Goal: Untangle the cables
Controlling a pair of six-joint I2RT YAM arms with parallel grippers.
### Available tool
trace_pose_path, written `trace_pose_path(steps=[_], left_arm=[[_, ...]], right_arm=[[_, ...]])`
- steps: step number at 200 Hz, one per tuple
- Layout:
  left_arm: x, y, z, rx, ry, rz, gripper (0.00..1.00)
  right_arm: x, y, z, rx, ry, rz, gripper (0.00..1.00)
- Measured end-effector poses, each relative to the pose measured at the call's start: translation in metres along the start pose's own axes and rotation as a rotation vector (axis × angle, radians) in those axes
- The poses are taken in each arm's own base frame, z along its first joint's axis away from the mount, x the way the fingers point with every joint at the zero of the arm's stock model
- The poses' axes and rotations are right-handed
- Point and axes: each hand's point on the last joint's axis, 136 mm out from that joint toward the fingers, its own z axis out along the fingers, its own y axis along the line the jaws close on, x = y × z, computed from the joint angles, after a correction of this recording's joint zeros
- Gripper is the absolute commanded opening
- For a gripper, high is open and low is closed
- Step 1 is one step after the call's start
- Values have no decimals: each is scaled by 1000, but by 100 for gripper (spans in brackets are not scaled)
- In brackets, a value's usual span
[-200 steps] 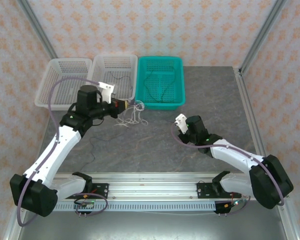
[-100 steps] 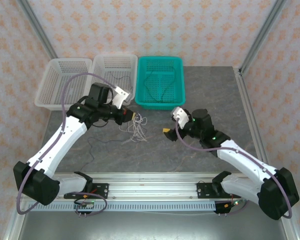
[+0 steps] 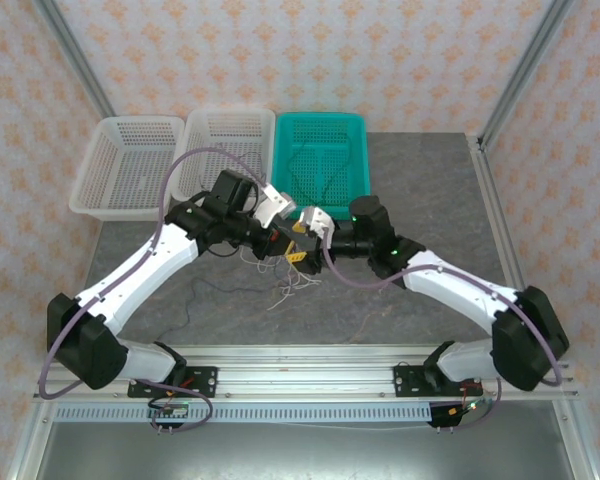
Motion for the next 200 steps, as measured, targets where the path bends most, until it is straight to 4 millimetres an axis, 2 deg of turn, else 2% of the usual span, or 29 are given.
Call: trace_pose_path(steps=[30, 50, 66, 79, 105, 144, 161, 175, 200], left_arm=[[-7, -7, -3, 29, -16, 30, 0], [-11, -13, -7, 39, -31, 53, 0], [-17, -18, -14, 38, -54, 77, 0], [-22, -21, -20, 33, -74, 91, 0], [-29, -21, -30, -8, -110, 87, 0], [-44, -2, -51, -105, -185, -28, 0], [-72, 7, -79, -143, -284, -73, 0], [-106, 7, -112, -171, -410, -67, 0], [-166, -13, -182, -206, -655, 4, 0]], right_arm=[[28, -1, 19, -42, 50, 27, 39], [34, -4, 26, -51, 46, 38, 18], [32, -6, 30, -52, 28, 46, 10], [28, -8, 31, -43, 0, 52, 7], [22, -10, 31, -21, -47, 50, 7], [23, -7, 18, 36, -87, 27, 9], [42, -2, 17, 38, -54, 51, 10], [71, 6, 17, 27, 8, 96, 11], [127, 24, 14, 5, 151, 197, 11]])
